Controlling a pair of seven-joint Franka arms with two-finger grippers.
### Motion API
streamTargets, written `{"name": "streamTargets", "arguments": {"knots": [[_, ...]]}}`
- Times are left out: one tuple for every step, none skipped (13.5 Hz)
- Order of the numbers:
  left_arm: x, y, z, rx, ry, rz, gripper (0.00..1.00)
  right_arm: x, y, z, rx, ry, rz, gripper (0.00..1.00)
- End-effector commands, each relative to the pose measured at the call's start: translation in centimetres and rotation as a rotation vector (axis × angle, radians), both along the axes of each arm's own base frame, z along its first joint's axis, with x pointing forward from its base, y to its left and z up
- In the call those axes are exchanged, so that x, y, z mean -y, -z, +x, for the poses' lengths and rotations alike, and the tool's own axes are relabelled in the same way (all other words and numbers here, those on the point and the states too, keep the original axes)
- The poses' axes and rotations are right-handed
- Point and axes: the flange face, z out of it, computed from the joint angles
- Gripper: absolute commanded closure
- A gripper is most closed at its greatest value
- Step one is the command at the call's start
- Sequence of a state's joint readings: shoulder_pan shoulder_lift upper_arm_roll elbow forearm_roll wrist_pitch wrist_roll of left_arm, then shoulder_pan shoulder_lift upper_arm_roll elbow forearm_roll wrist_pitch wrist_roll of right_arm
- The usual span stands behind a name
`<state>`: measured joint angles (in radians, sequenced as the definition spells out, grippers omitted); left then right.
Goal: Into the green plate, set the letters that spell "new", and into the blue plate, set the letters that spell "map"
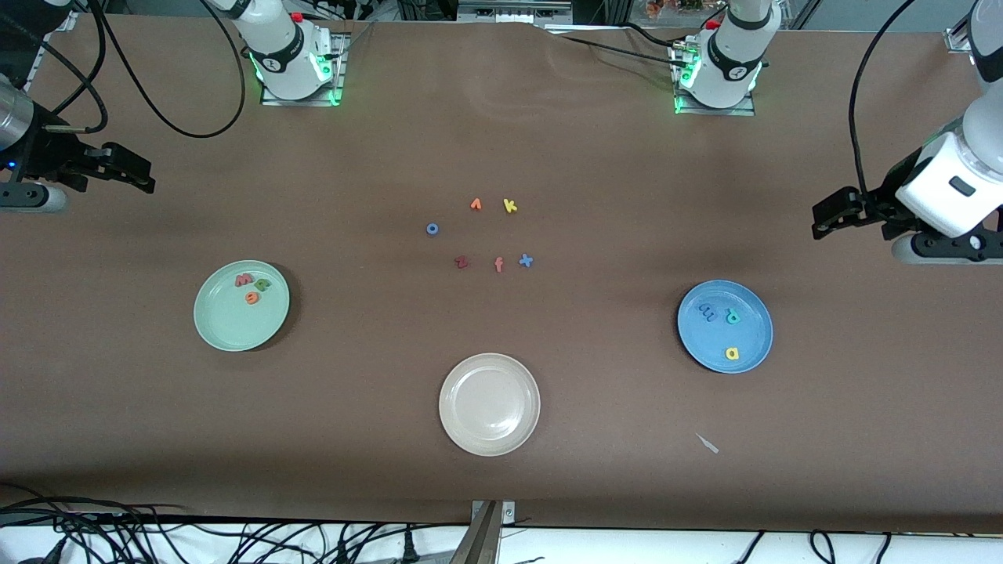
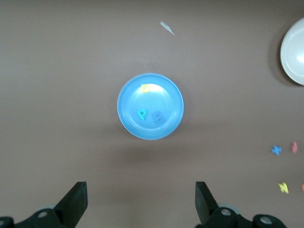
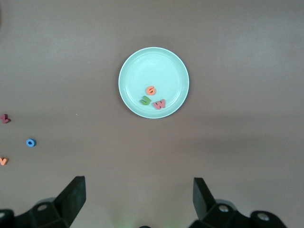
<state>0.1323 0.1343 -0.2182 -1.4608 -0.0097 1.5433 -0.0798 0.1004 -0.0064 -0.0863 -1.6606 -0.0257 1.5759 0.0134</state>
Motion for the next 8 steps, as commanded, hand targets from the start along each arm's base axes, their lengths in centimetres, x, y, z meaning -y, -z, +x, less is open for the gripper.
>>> {"name": "streamTargets", "arguments": {"knots": [[-1.6,-0.5,-4.1,0.001,0.039,-0.034,0.00,-0.1,-0.6,0.2,0.008,0.010,0.012,0.00],[-1.5,-0.6,-5.0,0.039,0.041,-0.022,0.00,-0.1,-0.6,0.2,0.008,0.010,0.012,0.00],[-1.6,-0.4,-5.8,0.066,0.039,-0.018,0.00,-0.1,-0.6,0.2,0.008,0.010,0.012,0.00],[-1.7,-0.4,-5.9,0.070,0.037,-0.018,0.00,-0.1,-0.6,0.2,0.008,0.010,0.012,0.00],[-1.6,-0.8,-5.9,0.074,0.038,-0.016,0.00,-0.1,-0.6,0.2,0.008,0.011,0.012,0.00],[-1.5,-1.2,-5.8,0.071,0.040,-0.017,0.00,-0.2,-0.6,0.2,0.008,0.008,0.014,0.00],[-1.4,-1.6,-5.8,0.050,0.042,-0.017,0.00,-0.2,-0.6,0.2,0.009,0.010,0.014,0.00],[-1.4,-1.7,-5.2,0.027,0.044,-0.019,0.00,-0.2,-0.6,0.2,0.009,0.008,0.014,0.00]]}}
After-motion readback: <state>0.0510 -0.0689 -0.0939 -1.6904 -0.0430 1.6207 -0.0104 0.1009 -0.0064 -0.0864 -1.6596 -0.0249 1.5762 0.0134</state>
